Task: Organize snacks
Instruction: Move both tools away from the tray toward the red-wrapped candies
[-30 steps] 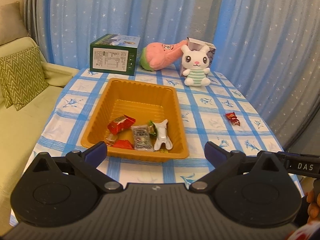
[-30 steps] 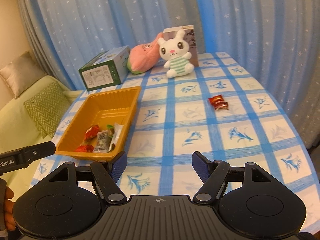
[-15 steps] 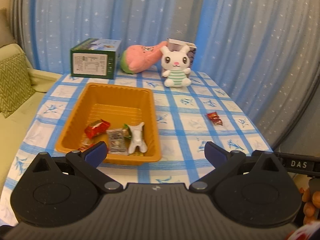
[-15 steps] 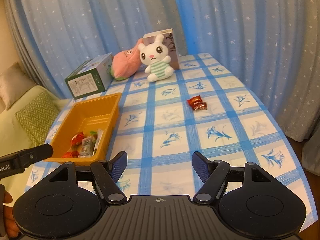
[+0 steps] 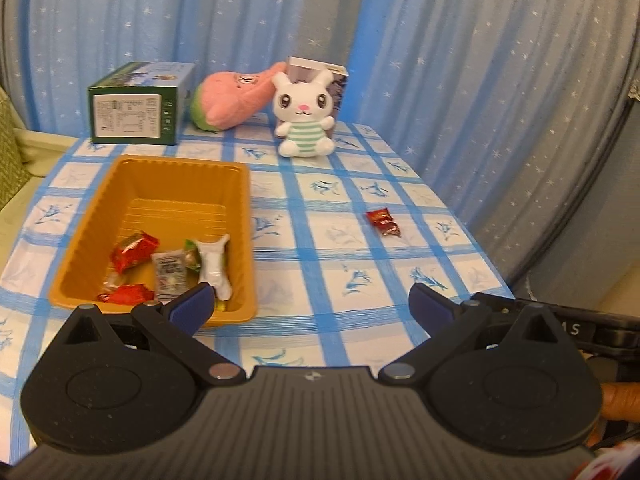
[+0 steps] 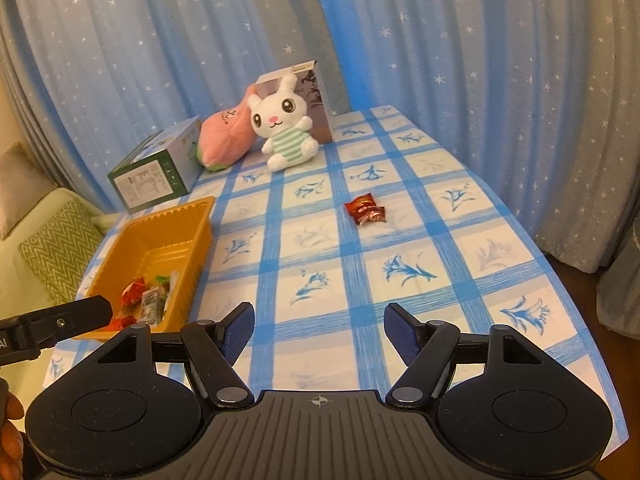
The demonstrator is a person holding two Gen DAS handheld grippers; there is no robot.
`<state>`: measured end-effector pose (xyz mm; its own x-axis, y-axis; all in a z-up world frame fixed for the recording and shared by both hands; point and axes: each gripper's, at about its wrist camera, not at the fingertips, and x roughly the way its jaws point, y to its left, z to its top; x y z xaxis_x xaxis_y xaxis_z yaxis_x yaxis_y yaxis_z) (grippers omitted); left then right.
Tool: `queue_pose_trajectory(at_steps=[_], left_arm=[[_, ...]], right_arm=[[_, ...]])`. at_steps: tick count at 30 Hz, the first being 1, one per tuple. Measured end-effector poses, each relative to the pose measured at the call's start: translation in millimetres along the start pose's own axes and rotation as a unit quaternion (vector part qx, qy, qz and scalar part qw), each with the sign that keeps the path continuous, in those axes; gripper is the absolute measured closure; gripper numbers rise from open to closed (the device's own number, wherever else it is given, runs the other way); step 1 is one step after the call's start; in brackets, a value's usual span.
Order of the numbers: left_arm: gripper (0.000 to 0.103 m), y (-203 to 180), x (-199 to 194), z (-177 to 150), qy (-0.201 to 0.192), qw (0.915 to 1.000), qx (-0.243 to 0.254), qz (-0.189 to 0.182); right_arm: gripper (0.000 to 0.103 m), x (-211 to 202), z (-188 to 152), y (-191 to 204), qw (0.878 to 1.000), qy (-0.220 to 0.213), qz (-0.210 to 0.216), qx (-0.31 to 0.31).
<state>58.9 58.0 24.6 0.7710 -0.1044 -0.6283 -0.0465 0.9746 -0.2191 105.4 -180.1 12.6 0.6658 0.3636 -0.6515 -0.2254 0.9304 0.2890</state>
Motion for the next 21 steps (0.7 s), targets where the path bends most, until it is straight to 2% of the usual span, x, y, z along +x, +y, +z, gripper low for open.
queue_pose_trajectory(at_steps=[12,21], left_arm=[[0.001,-14.1,46.2,24.5,0.001,0.9996,0.029,-0.002],[0.001,-12.2,110.4,47.0,0.018,0.9988,0.045,0.003]], right_arm=[[0.032,31.6,23.7,-34.8,1.0,-0.011,-0.027,-0.003],[0.032,95.9,49.6,-57.2,1.0,-0.005,-0.018,-0.01]])
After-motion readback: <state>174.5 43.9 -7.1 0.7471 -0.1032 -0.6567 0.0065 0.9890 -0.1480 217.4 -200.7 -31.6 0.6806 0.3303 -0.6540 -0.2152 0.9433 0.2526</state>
